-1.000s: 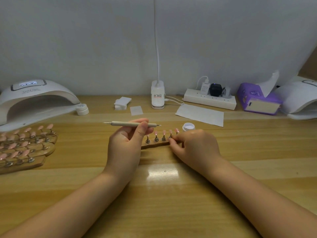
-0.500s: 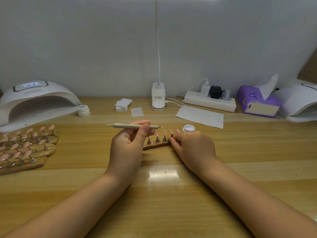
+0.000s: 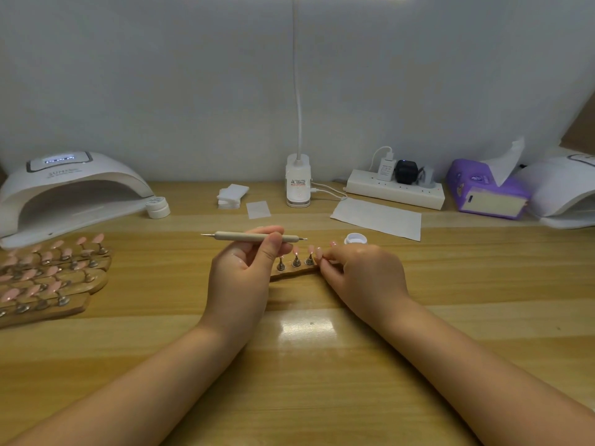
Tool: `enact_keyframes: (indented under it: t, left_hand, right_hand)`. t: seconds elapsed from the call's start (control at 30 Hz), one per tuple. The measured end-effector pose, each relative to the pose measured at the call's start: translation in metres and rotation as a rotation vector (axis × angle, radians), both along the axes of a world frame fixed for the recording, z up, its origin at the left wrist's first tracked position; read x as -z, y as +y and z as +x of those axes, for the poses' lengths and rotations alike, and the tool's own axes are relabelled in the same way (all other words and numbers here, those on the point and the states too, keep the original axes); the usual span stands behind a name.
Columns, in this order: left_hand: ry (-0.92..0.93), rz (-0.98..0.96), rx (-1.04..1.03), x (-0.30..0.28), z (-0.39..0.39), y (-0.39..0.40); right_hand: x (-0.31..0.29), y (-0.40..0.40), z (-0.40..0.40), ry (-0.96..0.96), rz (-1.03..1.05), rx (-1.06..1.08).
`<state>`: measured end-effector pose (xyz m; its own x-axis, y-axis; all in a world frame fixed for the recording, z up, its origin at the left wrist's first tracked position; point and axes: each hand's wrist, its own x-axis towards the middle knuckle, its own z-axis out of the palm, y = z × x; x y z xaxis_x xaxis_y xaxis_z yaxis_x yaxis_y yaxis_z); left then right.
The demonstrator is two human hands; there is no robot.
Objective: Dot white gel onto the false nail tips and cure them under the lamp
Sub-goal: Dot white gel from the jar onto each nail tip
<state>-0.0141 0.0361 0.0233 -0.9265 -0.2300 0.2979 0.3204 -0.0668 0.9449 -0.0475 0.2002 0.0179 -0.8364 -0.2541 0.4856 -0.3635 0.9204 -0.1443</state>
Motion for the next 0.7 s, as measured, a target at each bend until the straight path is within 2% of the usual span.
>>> enact_keyframes:
  t: [0.17, 0.37, 0.53, 0.7]
  left_hand:
    - [0.087, -0.071, -0.054, -0.008, 0.001, -0.002]
    - [0.276, -0.241, -0.079, -0.016, 0.007, 0.0]
    - [0.434, -0.414, -0.066, -0.012, 0.011, 0.003]
    - [0.475, -0.511, -0.099, -0.005, 0.008, 0.0]
  right_hand:
    - [-0.006, 0.004, 0.006, 0.096, -0.349, -0.181]
    - [-0.011, -0.002, 0.01, 0.034, -0.607, -0.293]
    - [-0.005, -0.005, 0.014, -0.032, -0.678, -0.351]
    - [-0.004, -0.004, 0.012, -0.038, -0.652, -0.364]
